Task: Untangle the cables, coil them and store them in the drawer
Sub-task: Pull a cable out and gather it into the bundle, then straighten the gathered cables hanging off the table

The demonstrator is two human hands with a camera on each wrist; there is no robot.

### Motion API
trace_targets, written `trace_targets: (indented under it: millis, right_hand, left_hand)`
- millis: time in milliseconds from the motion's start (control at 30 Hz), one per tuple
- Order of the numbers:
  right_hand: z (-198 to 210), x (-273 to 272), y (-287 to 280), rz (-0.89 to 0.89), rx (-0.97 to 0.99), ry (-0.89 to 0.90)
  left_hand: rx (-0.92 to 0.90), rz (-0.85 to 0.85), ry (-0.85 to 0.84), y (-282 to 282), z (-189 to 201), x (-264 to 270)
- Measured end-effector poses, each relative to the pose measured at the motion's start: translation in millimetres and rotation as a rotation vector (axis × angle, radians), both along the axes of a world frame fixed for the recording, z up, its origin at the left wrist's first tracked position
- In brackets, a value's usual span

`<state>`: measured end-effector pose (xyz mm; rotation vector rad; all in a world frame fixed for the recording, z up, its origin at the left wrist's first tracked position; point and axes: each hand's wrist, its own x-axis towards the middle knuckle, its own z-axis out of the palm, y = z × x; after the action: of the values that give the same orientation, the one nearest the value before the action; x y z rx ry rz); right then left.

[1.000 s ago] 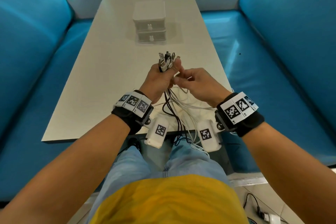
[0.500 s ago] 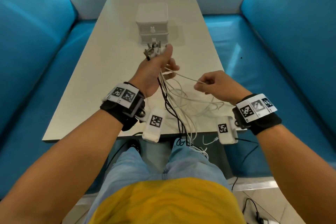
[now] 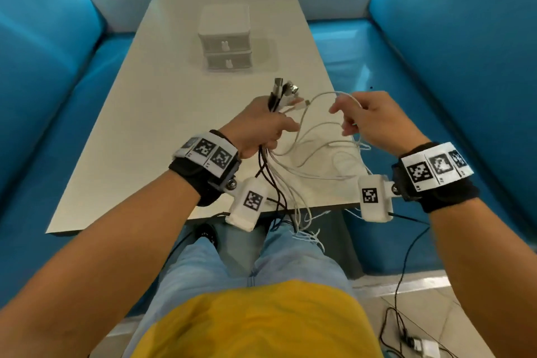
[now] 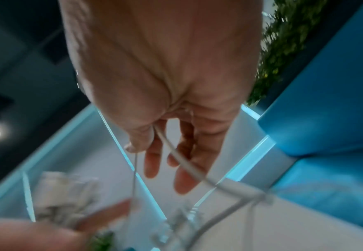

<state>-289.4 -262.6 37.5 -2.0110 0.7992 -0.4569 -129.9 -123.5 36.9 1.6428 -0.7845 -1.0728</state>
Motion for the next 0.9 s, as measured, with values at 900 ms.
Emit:
trace_targets:
  millis: [900]
  right_hand:
    - [-97.4, -173.0, 30.2, -0.116, 0.352, -0.207]
  left_hand:
    - [0.013, -0.597, 0.358, -77.4, -35.5, -155.8]
